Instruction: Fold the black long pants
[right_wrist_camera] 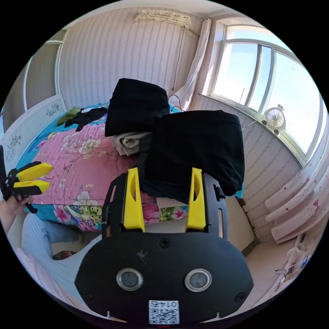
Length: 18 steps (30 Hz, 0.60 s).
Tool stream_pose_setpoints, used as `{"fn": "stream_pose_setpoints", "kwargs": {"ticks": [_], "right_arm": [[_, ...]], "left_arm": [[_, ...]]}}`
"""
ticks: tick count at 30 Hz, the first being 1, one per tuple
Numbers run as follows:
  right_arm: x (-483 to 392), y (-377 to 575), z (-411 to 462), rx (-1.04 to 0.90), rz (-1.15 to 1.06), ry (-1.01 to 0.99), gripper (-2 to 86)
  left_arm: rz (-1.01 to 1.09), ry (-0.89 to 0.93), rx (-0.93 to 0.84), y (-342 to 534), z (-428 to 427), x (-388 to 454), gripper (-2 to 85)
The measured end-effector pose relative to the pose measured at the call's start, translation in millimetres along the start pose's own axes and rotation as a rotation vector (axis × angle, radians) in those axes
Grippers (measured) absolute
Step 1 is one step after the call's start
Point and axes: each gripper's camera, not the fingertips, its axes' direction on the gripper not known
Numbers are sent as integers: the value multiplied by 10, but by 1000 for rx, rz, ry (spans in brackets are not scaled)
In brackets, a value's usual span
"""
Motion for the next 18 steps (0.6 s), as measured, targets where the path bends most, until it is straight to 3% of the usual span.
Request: {"fn": "stream_pose_setpoints", "kwargs": {"ticks": [7,11,14,18], "right_arm": [[478,185,543,-30,64,-12,169],[746,463,484,36,66,45,22],[1189,618,319,60,139,-102,10],[1787,886,-68,196,256,-132,5]], "left_arm": [[55,85,-116,-650,936,164,113],[52,98,-152,-893,1284,175,116],[48,109,-183,-1049,1482,144,115],[7,106,-183,-1172,1660,65,107]]}}
